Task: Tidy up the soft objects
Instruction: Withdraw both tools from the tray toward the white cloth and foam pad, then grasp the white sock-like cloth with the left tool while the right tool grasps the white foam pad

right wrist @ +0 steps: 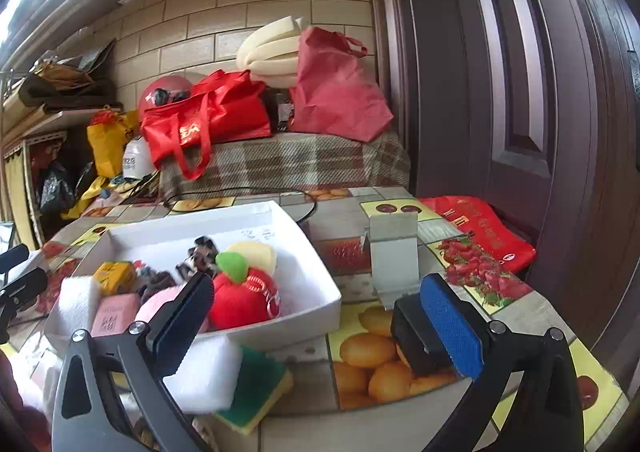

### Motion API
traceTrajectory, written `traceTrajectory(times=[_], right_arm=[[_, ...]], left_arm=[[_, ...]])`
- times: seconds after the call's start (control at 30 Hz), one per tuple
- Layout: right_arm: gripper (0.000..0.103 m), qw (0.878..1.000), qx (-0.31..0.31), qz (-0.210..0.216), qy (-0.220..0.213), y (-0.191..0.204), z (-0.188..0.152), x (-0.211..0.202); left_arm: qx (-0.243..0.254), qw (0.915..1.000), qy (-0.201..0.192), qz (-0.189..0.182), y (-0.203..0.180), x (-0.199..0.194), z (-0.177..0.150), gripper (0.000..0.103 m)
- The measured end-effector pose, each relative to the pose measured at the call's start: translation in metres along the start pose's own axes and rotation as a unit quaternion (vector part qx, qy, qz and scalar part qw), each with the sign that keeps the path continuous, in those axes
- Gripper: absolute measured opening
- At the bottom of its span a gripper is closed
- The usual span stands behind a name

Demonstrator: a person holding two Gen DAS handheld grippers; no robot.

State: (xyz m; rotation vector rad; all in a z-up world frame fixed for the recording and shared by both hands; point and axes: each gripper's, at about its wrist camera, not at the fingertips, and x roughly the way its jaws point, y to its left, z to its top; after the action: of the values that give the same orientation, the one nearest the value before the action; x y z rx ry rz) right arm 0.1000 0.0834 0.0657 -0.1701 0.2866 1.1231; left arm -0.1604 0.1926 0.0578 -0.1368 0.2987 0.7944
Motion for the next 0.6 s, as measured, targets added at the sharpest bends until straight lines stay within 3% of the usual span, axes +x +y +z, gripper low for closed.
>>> traceTrajectory(times=[0.13, 0.27, 0.47, 0.6], right_arm=[[0.103, 0.999, -0.023, 0.042, 0.004, 0.008, -0.003, -0.008], [0.103, 0.996, -0.063, 0.065, 0.026, 0.026, -0.006, -0.004], [0.103, 0.985, -0.084, 0.105, 0.104, 0.041, -0.012, 0.023], [0.103, 0.977, -0.101, 0.125, 0.143, 0.053, -0.017, 0.035]], left_arm=[[0.031, 0.9977, 0.022, -0.056, -0.012, -0.012, -0.006, 0.103], [0.080, 0.9887, 0.059, -0.112, -0.035, -0.014, -0.012, 0.103], [0.160, 0.9740, 0.111, -0.115, -0.072, -0.001, -0.022, 0.103], [0.167, 0.9671, 0.157, -0.109, -0.078, 0.016, -0.027, 0.099]])
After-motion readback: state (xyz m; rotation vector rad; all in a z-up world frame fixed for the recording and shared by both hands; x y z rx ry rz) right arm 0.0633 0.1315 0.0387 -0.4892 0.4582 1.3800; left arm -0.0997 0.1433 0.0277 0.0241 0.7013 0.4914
